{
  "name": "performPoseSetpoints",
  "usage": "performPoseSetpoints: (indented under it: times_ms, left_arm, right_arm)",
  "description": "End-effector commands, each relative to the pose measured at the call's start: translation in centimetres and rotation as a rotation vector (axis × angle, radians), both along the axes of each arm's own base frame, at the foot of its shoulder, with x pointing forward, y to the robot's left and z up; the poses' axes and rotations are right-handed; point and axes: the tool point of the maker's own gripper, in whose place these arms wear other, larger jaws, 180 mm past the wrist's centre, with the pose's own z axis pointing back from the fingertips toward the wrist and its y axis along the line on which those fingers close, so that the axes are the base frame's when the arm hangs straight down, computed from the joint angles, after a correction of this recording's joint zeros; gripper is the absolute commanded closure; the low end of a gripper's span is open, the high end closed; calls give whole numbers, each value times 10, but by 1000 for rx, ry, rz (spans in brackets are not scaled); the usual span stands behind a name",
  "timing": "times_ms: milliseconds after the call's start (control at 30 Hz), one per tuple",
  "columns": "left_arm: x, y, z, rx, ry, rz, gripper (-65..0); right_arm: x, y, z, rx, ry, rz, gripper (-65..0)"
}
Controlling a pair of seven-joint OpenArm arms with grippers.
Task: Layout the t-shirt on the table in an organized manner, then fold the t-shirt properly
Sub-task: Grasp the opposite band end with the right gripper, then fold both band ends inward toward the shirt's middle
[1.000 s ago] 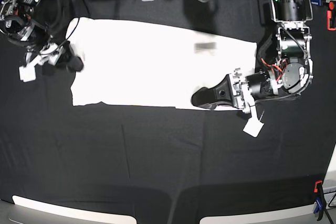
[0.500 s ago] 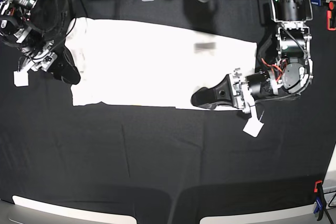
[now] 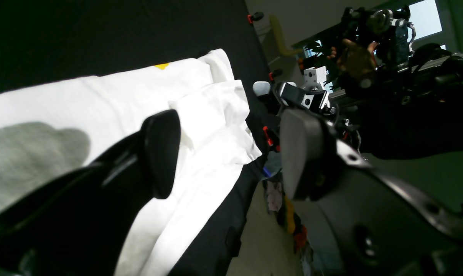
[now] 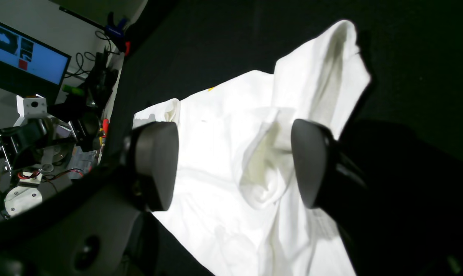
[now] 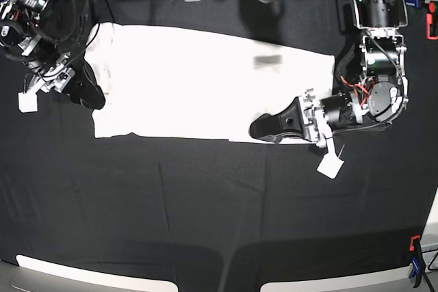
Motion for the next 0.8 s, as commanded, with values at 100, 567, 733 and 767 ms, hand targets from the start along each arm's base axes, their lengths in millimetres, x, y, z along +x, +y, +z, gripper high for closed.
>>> performPoseSetpoints:
  times_ms: [100, 567, 733, 767]
  left_arm:
    - [8, 1, 17, -30, -48, 5, -383]
    - [8, 1, 17, -30, -48, 5, -383]
    - [8, 1, 17, -30, -48, 5, -383]
    - [8, 1, 17, -30, -48, 5, -383]
  right_arm:
    - [12, -5, 21, -5, -77, -5, -445]
    - [31, -25, -11, -232, 67, -16, -445]
    - [24, -21, -42, -147, 145, -26, -445]
    - [22, -19, -49, -128, 163, -25, -445]
